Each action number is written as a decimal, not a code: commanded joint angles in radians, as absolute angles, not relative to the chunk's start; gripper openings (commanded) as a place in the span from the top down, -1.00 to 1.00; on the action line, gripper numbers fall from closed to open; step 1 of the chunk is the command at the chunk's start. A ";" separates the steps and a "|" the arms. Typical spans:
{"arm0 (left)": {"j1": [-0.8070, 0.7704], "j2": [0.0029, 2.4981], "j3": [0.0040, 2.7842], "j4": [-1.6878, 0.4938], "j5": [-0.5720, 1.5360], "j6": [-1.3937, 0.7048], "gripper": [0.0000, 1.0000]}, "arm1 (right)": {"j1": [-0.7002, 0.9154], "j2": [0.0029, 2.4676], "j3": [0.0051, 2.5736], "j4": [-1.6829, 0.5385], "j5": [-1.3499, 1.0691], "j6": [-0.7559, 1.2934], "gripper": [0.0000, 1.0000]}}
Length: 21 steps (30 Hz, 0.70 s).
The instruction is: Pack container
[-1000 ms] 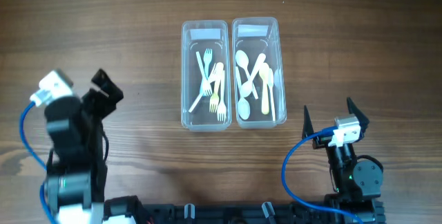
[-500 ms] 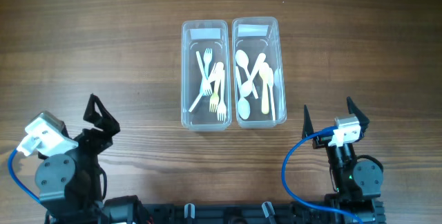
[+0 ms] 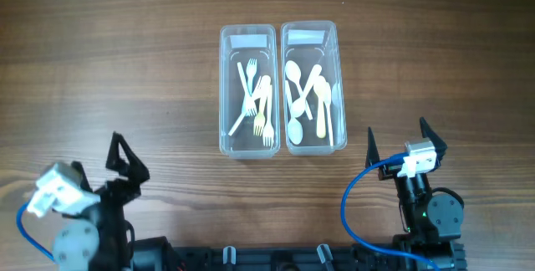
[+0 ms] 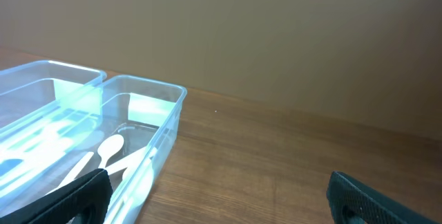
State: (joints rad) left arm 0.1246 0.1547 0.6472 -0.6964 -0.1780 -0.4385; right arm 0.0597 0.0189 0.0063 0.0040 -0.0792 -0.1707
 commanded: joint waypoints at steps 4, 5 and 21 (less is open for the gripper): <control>0.125 0.003 0.506 -0.675 -0.115 -0.427 -1.00 | 0.057 0.005 0.005 0.006 -0.094 -0.182 -1.00; 0.125 0.004 0.496 -0.668 -0.112 -0.427 -1.00 | 0.057 0.005 0.005 0.006 -0.094 -0.182 -1.00; 0.095 0.003 0.157 -0.195 -0.075 -0.426 -1.00 | 0.057 0.005 0.005 0.006 -0.094 -0.182 -0.99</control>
State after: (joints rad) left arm 0.1207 0.0139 0.2321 -0.3008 -0.0963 -0.4389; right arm 0.0597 0.0181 0.0063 0.0040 -0.0792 -0.1707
